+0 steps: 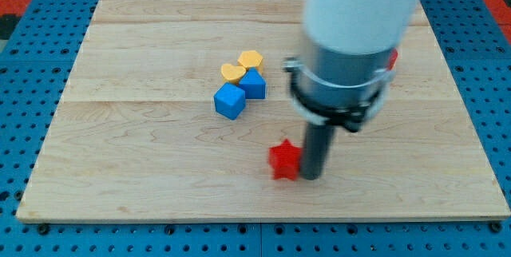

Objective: Move the red circle closer to the red star

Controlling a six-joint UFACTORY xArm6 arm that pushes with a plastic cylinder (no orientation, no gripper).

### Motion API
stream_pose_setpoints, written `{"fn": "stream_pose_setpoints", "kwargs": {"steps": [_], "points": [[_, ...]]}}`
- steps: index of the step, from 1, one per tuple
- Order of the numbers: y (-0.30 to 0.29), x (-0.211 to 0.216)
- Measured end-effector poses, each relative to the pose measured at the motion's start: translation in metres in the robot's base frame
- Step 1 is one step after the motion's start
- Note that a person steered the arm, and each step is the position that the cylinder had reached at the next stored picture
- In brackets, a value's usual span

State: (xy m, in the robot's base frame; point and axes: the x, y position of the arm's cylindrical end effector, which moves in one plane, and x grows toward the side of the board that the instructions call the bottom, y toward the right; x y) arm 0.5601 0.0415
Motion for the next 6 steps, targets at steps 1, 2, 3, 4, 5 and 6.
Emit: {"fn": "stream_pose_setpoints", "kwargs": {"steps": [1, 2, 3, 4, 5, 6], "points": [[0.014, -0.014], [0.000, -0.039], [-0.066, -0.010], [-0.082, 0.001], [0.056, 0.009], [0.189, -0.027]]}}
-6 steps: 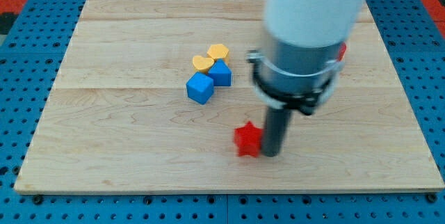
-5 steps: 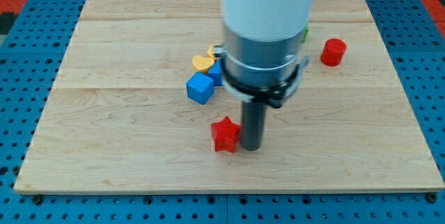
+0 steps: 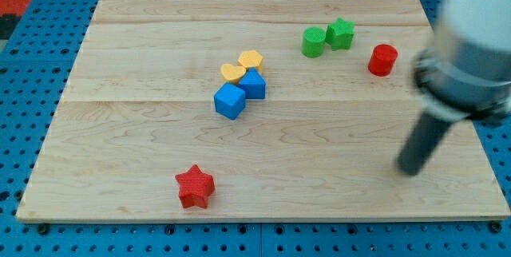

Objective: Move the red circle closer to the red star

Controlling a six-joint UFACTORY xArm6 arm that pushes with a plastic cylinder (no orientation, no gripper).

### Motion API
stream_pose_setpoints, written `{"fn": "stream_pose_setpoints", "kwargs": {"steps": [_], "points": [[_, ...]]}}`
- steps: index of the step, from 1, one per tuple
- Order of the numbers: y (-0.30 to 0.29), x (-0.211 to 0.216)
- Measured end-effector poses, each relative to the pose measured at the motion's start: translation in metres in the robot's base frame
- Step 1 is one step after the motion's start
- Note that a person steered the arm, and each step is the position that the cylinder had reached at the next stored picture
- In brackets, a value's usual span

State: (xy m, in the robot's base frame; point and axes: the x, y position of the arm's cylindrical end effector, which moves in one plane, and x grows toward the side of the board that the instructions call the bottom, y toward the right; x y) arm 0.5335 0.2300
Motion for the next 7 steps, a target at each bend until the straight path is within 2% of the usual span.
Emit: {"fn": "stream_pose_setpoints", "kwargs": {"steps": [1, 2, 3, 4, 5, 6, 7], "points": [[0.061, -0.101], [0.052, -0.175], [-0.015, -0.170], [-0.099, -0.141], [-0.113, -0.168], [-0.165, -0.144], [-0.194, -0.066]]}}
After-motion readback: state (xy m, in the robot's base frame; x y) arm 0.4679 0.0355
